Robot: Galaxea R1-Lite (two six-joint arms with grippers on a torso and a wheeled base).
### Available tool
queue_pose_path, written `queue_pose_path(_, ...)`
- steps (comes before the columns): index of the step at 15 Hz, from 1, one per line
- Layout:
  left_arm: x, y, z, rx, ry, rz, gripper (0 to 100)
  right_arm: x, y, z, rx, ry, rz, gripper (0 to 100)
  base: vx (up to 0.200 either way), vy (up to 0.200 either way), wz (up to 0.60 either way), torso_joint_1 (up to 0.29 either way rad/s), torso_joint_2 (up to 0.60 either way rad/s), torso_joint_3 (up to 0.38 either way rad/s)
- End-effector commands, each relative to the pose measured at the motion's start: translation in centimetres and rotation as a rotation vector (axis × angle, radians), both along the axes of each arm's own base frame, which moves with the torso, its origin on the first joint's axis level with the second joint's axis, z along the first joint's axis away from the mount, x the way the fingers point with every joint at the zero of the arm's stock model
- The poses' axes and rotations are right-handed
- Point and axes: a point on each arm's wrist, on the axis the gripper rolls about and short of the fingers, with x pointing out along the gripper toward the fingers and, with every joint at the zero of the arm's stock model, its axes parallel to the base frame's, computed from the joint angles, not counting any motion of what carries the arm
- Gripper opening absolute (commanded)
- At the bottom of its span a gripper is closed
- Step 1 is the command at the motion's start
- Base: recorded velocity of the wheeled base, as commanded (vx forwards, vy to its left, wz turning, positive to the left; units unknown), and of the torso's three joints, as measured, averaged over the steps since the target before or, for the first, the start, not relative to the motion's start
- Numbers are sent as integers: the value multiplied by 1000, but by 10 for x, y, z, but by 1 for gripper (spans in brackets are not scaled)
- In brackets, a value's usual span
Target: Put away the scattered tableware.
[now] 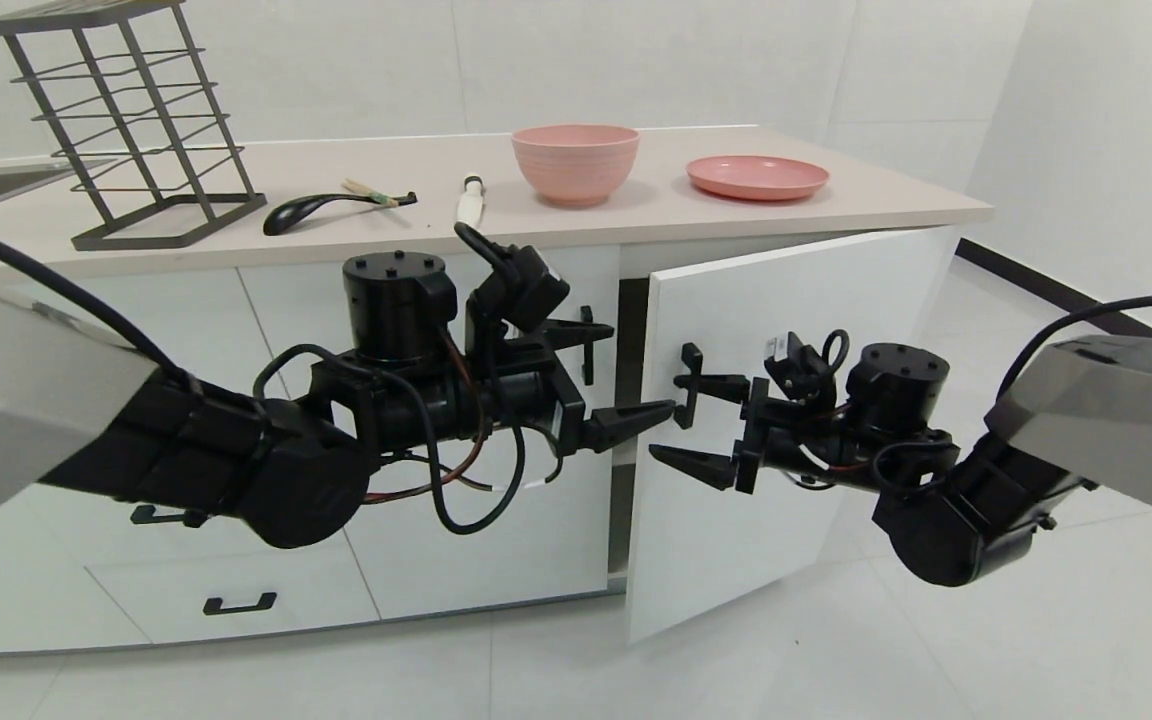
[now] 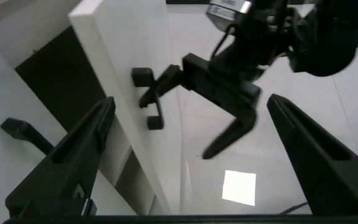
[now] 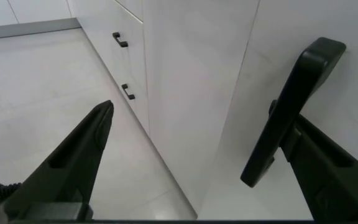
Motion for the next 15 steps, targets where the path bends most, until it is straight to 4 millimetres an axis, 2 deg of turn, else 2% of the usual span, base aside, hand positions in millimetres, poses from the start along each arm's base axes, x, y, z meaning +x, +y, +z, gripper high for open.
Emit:
queue_pose_path(1,9,-18,-9,1,3,-22,100,-17,-6,7,1,-4,15,100,0,0,0,0,0,0)
queue_pose_path(3,14,-36,-18,-26,-22,-49,100,-22,-7,7,2,-5,23,100,0,0,0,0,0,0)
queue_pose_path(6,30,-57,-15,-110,-93,34,100,-24,-8,7,6,-15,29,100,0,0,0,0,0,0)
queue_pose_path(9,27,-68,-16,-126,-70,17,100,-23,-8,7,7,-17,27,100,0,0,0,0,0,0)
queue_pose_path(13,24,-71,-16,-136,-77,-9,100,-19,-10,3,10,-24,16,100,0,0,0,0,0,0)
queue_pose_path(15,21,-75,-15,-143,-82,-23,100,-12,-22,-1,7,-21,-23,100,0,0,0,0,0,0)
